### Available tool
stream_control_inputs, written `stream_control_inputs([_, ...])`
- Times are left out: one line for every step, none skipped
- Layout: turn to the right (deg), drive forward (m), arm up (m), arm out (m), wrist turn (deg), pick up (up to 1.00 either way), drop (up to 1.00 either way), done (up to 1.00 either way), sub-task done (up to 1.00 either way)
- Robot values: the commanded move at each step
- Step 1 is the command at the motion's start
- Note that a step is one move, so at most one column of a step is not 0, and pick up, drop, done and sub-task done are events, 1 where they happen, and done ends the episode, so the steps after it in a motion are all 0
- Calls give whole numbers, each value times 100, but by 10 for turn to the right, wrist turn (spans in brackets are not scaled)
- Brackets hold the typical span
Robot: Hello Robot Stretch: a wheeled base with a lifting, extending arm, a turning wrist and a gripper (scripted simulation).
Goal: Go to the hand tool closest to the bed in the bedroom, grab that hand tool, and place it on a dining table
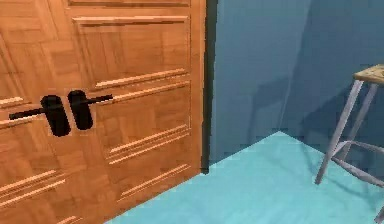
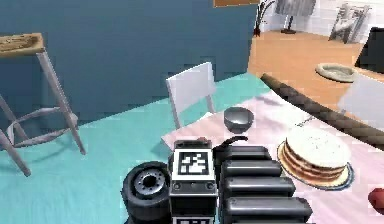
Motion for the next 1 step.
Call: stream_control_inputs([450,0,0,0,0,0,0,0,0])
